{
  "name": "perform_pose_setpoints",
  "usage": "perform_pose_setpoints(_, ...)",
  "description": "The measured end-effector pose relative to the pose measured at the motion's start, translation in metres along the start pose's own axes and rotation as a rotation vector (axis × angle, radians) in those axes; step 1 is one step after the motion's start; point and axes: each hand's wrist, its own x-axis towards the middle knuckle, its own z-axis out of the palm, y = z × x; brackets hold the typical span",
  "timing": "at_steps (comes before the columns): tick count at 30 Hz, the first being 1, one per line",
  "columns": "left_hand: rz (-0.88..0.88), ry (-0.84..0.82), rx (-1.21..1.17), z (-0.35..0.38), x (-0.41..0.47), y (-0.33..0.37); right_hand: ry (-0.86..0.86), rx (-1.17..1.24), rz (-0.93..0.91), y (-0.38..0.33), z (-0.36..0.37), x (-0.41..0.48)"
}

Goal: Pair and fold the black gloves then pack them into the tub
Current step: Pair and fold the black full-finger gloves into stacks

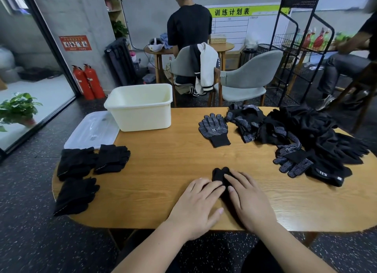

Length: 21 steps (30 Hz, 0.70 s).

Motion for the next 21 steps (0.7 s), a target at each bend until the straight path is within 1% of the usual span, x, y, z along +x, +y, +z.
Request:
perform_pose_setpoints(2, 0.013, 0.029, 0.006, 0.003, -0.002, 0.000, 0.053, 0.003, 0.011, 0.001, 0.001, -0.001)
perform_pose_setpoints(6, -0.043, 0.047, 0.015, 0.003, -0.001, 0.000, 0.138, -0.015, 0.000, 0.000, 0.000, -0.004)
perform_pose_setpoints(10, -0.206, 0.063, -0.032, -0.005, -0.007, -0.002, 0.177, -0.064, -0.082, -0.003, -0.002, -0.008)
perform_pose_setpoints(12, -0.274, 0.070, -0.058, -0.009, -0.012, -0.007, 0.161, -0.096, -0.154, -0.006, -0.003, -0.006)
perform_pose_setpoints(16, -0.343, 0.069, -0.073, -0.018, -0.022, -0.024, 0.097, -0.142, -0.297, -0.021, 0.003, 0.003)
perform_pose_setpoints(21, -0.490, 0.098, -0.064, -0.032, -0.038, -0.050, -0.034, -0.053, -0.292, -0.064, 0.014, 0.018)
